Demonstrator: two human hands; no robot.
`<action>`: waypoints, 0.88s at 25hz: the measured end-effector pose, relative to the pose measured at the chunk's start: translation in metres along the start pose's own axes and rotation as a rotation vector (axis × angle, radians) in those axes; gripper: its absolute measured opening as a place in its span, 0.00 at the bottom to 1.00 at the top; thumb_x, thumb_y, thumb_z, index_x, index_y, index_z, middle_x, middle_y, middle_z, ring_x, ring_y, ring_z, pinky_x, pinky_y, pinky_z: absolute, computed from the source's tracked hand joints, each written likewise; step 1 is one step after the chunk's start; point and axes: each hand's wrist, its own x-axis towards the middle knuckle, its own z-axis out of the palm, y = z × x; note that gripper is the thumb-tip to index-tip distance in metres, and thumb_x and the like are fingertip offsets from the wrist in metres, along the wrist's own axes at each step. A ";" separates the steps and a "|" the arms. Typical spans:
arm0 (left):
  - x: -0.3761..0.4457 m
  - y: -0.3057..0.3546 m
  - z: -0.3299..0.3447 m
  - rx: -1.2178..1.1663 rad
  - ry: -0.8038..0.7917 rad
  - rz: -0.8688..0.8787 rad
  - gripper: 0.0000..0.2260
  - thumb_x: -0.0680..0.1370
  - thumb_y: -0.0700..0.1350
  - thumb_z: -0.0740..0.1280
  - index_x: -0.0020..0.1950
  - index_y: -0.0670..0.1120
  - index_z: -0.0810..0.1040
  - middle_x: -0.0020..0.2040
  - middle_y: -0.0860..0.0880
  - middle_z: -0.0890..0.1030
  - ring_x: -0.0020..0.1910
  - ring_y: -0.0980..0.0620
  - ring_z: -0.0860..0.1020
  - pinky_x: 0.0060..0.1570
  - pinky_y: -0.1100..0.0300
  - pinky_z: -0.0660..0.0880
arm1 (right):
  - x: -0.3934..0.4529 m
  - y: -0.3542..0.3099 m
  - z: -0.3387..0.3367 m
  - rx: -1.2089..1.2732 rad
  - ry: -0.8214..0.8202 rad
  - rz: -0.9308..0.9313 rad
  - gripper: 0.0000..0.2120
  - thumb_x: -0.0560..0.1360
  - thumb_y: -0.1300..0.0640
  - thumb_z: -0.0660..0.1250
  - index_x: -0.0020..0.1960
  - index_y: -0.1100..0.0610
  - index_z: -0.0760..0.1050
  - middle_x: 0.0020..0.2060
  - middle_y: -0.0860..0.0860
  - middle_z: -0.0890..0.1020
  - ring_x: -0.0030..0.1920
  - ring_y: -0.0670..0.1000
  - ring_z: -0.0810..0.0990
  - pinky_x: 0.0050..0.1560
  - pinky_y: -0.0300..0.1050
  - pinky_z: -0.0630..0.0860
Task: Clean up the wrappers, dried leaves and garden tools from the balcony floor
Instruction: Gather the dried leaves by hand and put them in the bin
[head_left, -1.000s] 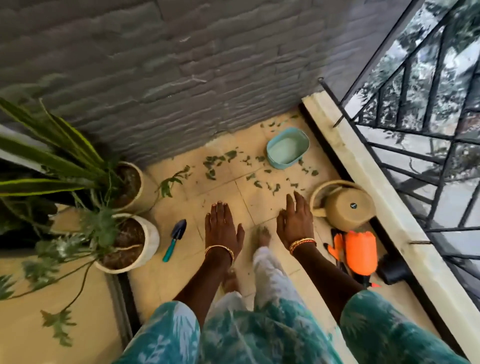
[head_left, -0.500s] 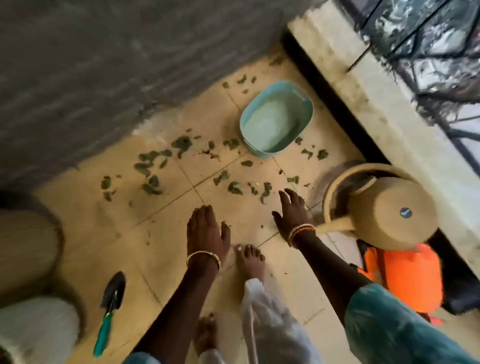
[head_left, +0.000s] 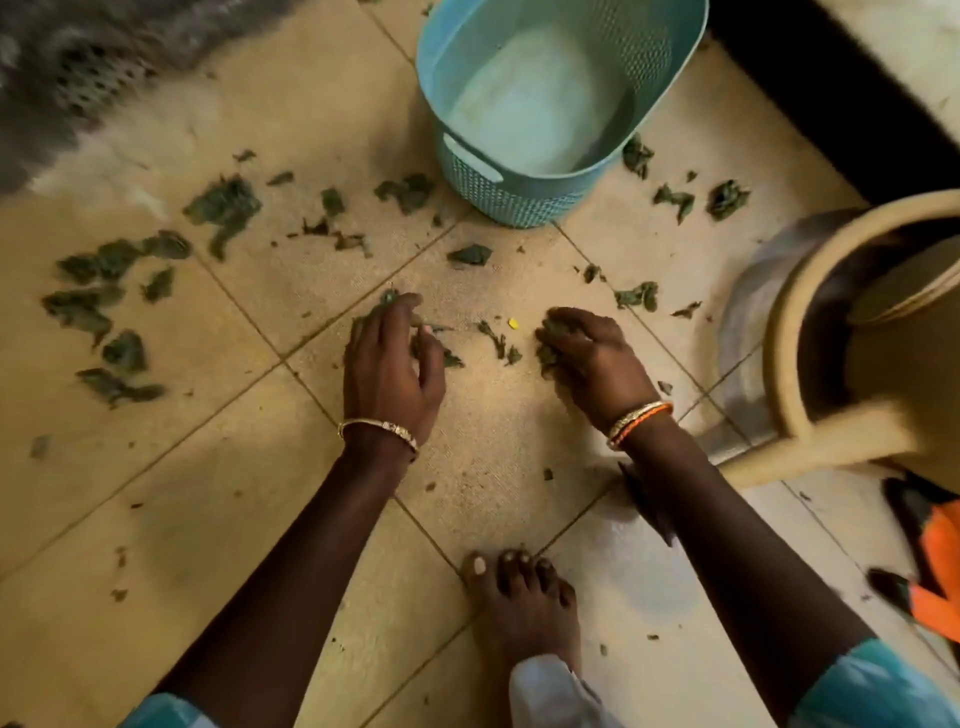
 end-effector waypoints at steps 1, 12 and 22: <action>0.004 0.002 0.007 -0.044 0.022 -0.002 0.11 0.78 0.40 0.61 0.58 0.39 0.76 0.48 0.43 0.79 0.44 0.50 0.75 0.41 0.63 0.70 | -0.001 0.003 0.003 0.014 0.040 -0.013 0.15 0.68 0.69 0.69 0.55 0.63 0.80 0.54 0.64 0.79 0.53 0.65 0.78 0.52 0.55 0.76; 0.021 0.070 0.032 -0.642 -0.648 -0.650 0.17 0.82 0.51 0.55 0.44 0.41 0.76 0.34 0.45 0.79 0.28 0.48 0.76 0.25 0.65 0.72 | -0.002 -0.043 -0.034 0.404 0.304 0.388 0.06 0.70 0.66 0.70 0.43 0.57 0.82 0.36 0.49 0.84 0.34 0.39 0.80 0.39 0.35 0.77; 0.023 0.079 0.048 -0.720 -0.724 -0.889 0.17 0.81 0.46 0.57 0.32 0.48 0.61 0.18 0.53 0.62 0.16 0.56 0.61 0.19 0.71 0.54 | -0.011 -0.015 -0.051 0.318 0.321 0.605 0.15 0.75 0.55 0.66 0.60 0.59 0.76 0.60 0.57 0.74 0.60 0.55 0.74 0.62 0.48 0.71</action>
